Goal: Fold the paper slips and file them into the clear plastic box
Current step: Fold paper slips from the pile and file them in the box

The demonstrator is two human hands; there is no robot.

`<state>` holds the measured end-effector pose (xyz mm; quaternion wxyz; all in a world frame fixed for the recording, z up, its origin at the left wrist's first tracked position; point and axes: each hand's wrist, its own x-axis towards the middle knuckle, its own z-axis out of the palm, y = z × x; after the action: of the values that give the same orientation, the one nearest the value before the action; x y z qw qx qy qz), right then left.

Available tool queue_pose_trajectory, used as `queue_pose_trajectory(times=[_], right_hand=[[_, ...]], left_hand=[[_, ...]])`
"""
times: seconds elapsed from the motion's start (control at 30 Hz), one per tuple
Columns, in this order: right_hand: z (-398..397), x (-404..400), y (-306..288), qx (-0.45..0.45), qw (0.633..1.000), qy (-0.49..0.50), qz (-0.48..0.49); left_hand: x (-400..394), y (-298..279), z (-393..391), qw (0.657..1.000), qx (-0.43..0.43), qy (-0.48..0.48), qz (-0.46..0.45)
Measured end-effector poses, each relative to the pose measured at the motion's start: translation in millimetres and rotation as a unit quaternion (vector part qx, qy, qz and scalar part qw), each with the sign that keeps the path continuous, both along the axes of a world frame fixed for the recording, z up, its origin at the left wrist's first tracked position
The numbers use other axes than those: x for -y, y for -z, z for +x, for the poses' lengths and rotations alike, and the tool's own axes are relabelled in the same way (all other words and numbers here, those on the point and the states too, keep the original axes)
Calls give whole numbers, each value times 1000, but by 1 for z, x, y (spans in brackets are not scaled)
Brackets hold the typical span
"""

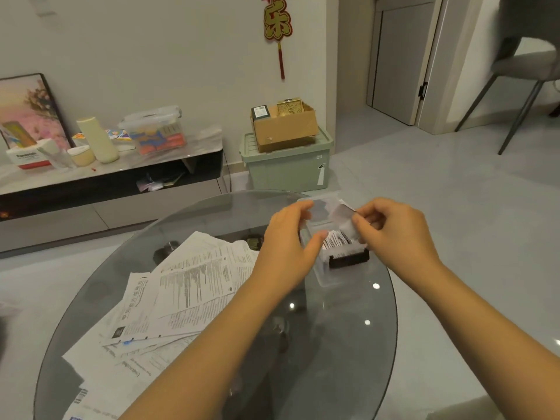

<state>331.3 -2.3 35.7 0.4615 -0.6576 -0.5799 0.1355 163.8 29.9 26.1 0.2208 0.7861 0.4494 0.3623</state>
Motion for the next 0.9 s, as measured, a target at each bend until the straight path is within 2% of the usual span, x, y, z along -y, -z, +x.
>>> queue_pose_trajectory(times=[0.07, 0.17, 0.27, 0.4, 0.6, 0.9], right_hand=[[8, -9, 1, -8, 999, 41, 6], [12, -14, 4, -14, 999, 53, -2], [12, -18, 11, 3, 998, 57, -20], [12, -21, 14, 32, 997, 65, -37], [17, -29, 20, 100, 985, 129, -52], [6, -36, 15, 172, 974, 115, -96]], left_hand=[[-12, -1, 5, 994, -91, 55, 24], [-21, 2, 14, 961, -216, 150, 91], [-37, 10, 26, 930, -272, 214, 124], [-47, 17, 34, 899, -335, 244, 140], [-51, 15, 41, 886, -379, 234, 132], [-51, 21, 43, 894, -377, 198, 140]])
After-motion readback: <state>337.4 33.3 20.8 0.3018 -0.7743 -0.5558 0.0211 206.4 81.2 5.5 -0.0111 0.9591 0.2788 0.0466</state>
